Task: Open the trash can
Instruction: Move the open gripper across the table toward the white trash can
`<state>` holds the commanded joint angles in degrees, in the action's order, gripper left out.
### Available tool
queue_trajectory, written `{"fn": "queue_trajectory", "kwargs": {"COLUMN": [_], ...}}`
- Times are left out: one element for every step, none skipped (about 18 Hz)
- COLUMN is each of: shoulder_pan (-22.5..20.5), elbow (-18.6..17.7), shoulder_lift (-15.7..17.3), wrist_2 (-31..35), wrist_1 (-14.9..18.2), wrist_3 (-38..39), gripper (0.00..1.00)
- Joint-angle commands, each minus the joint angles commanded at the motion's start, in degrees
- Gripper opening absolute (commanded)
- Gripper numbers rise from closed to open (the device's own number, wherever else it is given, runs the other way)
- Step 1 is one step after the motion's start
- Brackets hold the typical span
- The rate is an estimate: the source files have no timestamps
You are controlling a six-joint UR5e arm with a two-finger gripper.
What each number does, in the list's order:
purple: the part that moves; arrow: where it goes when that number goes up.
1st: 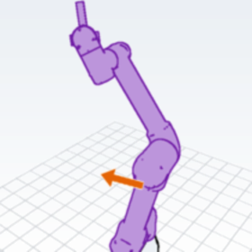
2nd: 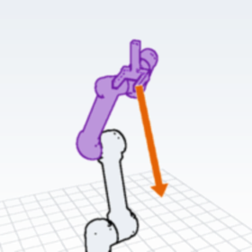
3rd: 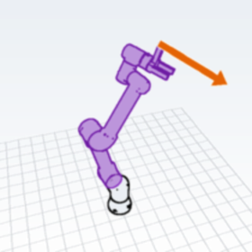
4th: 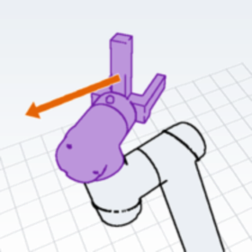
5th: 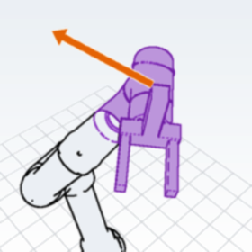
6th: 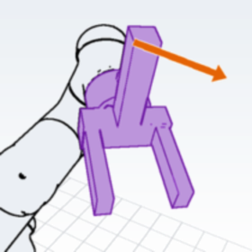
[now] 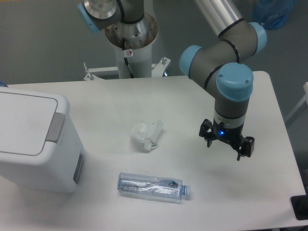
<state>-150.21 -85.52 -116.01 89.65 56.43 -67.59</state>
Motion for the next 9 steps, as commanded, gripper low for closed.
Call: {"fn": "queue_trajectory", "kwargs": {"shoulder_pan": [0.0, 0.0, 0.0, 0.09, 0.09, 0.17, 0.44, 0.61, 0.7], "elbow": [0.0, 0.0, 0.0, -0.09, -0.09, -0.09, -0.44, -0.7, -0.79], "shoulder_lift": [0.09, 0.09, 0.09, 0.09, 0.26, 0.35, 0.35, 0.35, 0.44], "wrist_2": [0.09, 0.0, 0.0, 0.0, -0.09, -0.17, 0.0, -0.09, -0.26], "wrist_1": [0.0, 0.0, 0.0, 0.0, 0.09, 0.0, 0.17, 0.0, -0.26], "wrist_3": [-0.09, -0.09, 0.0, 0.0, 0.0, 0.26, 1.22, 2.88, 4.82], "gripper": [1.0, 1.0, 1.0, 1.0, 1.0, 1.0, 1.0, 1.0, 1.0]}}
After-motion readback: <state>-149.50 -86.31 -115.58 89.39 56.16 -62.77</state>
